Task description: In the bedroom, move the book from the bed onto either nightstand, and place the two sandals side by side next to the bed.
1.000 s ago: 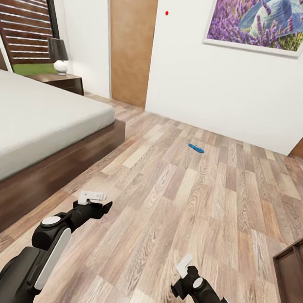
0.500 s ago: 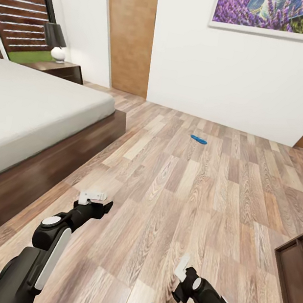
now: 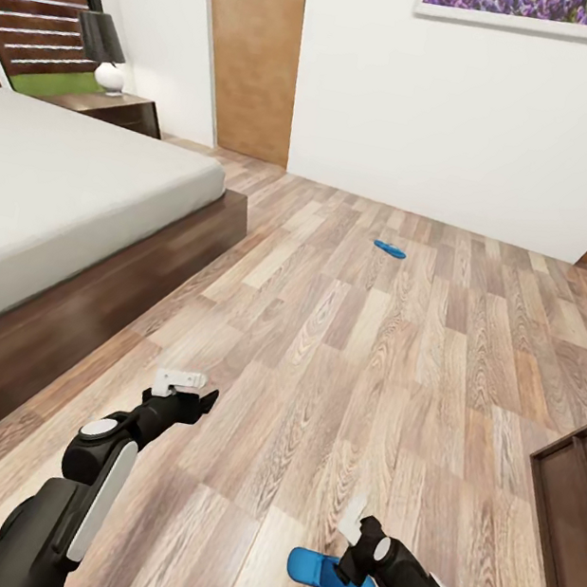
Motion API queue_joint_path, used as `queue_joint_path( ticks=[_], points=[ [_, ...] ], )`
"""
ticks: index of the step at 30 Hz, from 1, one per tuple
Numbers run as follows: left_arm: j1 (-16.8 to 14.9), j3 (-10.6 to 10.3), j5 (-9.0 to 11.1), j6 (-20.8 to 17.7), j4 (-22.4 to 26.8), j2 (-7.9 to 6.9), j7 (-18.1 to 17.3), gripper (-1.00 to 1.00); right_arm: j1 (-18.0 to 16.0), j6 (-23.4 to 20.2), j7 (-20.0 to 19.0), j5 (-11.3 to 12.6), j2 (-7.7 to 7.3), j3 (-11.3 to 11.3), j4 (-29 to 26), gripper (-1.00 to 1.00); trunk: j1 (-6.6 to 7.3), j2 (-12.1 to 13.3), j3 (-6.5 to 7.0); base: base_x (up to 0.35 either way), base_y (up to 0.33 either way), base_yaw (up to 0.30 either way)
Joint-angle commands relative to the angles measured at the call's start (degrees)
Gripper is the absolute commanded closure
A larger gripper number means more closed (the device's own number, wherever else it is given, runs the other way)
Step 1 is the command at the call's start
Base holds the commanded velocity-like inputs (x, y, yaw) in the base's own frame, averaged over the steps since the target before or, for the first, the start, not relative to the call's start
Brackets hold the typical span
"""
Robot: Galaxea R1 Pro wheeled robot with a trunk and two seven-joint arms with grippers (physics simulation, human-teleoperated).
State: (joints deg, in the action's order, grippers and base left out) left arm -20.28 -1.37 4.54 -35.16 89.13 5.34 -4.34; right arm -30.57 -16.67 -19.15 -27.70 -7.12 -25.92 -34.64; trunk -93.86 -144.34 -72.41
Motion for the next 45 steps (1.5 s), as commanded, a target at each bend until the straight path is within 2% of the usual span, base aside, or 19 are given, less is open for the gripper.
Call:
queue_joint_path(
  ticks=[1, 19, 24, 27, 30, 33, 37, 38, 39, 41, 45],
  points=[
    [-0.03, 0.05, 0.47, -0.35, 0.06, 0.02, 0.03, -1.0, -0.02, -0.26, -0.29, -0.6, -0.06, -0.19, -0.16, -1.0, -0.01, -0.04, -0.28, -0.042, 0.0, 0.0],
    [-0.03, -0.09, 0.47, -0.33, 0.01, 0.1, 0.0, -1.0, -0.02, 0.19, 0.38, -0.73, 0.0, -0.46, -0.08, -1.0, -0.47, -0.28, -4.26, -0.006, 0.0, 0.0],
    [-0.02, -0.16, 0.39, -0.34, 0.0, 0.08, -0.05, -1.0, -0.02, 2.33, 0.16, -0.84, 0.0, -0.84, -0.15, -1.0, -0.47, -0.28, -4.26, 0.0, 0.0, 0.0],
    [-0.02, -0.2, 0.23, -0.33, -0.08, 0.06, -0.06, -1.0, -0.02, 3.43, 0.09, -2.52, 0.05, -1.31, -0.16, -1.0, -0.47, -0.28, -4.26, 0.0, 0.0, 0.0],
    [-0.03, -0.21, 0.28, -0.28, -0.09, 0.07, -0.06, -1.0, -0.02, 3.6, 0.08, -7.91, 0.24, -1.72, -0.12, -1.0, -0.47, -0.28, -4.26, 0.0, 0.0, 0.0],
    [-0.03, -0.21, 0.29, -0.27, -0.1, 0.1, -0.06, -1.0, -0.02, 3.65, 0.08, -10.31, 0.33, -1.98, -0.04, -1.0, -0.47, -0.28, -4.26, 0.0, 0.0, 0.0],
    [-0.02, -0.21, 0.29, -0.26, -0.15, 0.11, -0.1, -1.0, -0.02, 3.66, 0.08, -11.4, 0.35, -3.39, 0.01, -1.0, -0.47, -0.28, -4.26, 0.0, 0.0, 0.0],
    [-0.01, -0.21, 0.29, -0.26, -0.16, 0.11, -0.08, -1.0, -0.02, 3.65, 0.08, -11.43, 0.35, -4.35, 0.01, -1.0, -0.47, -0.28, -4.26, 0.0, 0.0, 0.0],
    [-0.01, -0.21, 0.29, -0.26, -0.18, 0.11, -0.09, -1.0, 0.0, 3.61, 0.08, -11.44, 0.35, -6.6, 0.06, -1.0, -0.47, -0.28, -4.26, 0.0, 0.0, 0.0],
    [-0.02, -0.21, 0.27, -0.26, -0.23, 0.11, -0.07, -1.0, 0.02, 3.59, 0.08, -11.42, 0.35, -8.21, 0.07, -1.0, -0.47, -0.28, -4.26, 0.0, 0.0, 0.0],
    [-0.01, -0.21, 0.27, -0.26, -0.27, 0.07, -0.12, -1.0, 0.04, 3.78, 0.03, -11.41, 0.36, -9.21, 0.03, -1.0, -0.47, -0.28, -4.26, 0.0, 0.0, 0.0]
  ],
)
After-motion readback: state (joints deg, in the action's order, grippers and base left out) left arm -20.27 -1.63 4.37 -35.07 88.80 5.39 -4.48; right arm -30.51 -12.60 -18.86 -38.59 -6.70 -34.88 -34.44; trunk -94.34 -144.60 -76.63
